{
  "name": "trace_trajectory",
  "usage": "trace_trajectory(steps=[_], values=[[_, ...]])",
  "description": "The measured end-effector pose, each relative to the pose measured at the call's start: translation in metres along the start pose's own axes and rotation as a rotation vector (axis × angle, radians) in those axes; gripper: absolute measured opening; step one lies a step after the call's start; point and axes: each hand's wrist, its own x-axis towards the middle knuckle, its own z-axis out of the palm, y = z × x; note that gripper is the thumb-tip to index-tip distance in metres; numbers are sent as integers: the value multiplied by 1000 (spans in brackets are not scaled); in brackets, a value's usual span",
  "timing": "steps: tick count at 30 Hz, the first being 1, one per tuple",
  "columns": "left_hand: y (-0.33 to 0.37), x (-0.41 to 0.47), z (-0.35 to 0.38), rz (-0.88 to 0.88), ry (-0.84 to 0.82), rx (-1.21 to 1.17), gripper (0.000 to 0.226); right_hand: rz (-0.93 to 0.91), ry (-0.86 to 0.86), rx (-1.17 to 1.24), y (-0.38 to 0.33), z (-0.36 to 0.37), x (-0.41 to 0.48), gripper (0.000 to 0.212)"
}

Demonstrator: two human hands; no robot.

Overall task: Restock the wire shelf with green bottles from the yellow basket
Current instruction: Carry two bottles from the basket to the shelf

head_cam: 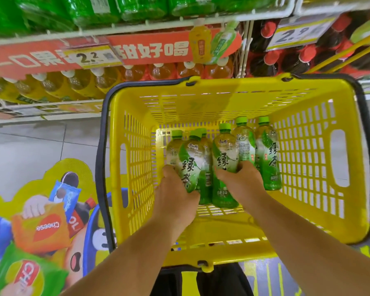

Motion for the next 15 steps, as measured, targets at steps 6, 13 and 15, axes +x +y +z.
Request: trace_trajectory(steps=[6,13,15], values=[[21,-12,-3,-73,-49,-189,51,-62,-17,58,-7,-21,-24,36],[49,-42,-35,35,-47,-205,37,-95,36,142,-27,-53,-71,43],[57,-55,-47,81,-33,-210,41,-112,44,158,-35,-62,-88,50]])
